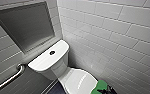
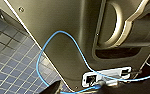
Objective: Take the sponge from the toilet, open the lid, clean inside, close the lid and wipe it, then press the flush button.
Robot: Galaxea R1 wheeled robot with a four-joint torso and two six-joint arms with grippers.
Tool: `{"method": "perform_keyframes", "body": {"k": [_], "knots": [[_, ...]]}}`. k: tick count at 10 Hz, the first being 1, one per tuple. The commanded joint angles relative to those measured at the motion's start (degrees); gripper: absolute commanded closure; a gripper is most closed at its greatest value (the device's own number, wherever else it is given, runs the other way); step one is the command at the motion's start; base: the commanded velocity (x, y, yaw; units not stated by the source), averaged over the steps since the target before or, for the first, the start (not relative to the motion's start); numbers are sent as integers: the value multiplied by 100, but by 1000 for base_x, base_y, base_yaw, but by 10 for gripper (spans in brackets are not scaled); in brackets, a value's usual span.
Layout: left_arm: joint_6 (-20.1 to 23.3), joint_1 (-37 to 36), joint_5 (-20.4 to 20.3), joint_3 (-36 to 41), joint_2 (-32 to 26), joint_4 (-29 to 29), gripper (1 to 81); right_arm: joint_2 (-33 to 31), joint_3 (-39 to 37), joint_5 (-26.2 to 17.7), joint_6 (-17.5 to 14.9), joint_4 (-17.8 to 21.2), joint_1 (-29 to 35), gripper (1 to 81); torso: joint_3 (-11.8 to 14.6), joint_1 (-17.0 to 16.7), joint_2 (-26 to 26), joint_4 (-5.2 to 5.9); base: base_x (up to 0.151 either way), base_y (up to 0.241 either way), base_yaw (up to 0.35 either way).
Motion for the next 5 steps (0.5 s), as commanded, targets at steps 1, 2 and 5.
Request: {"method": "perform_keyframes", "body": {"k": [1, 2, 5], "knots": [[-10, 212, 477, 37, -49, -47, 10, 121, -477, -72, -13, -82, 622, 10, 0, 0, 0, 0, 0, 0, 0], [-10, 212, 477, 37, -49, -47, 10, 217, -626, -72, -21, -179, 647, 10, 0, 0, 0, 0, 0, 0, 0], [-36, 212, 477, 37, -57, -47, 10, 315, -654, -37, -13, -355, 709, 10, 0, 0, 0, 0, 0, 0, 0]]}}
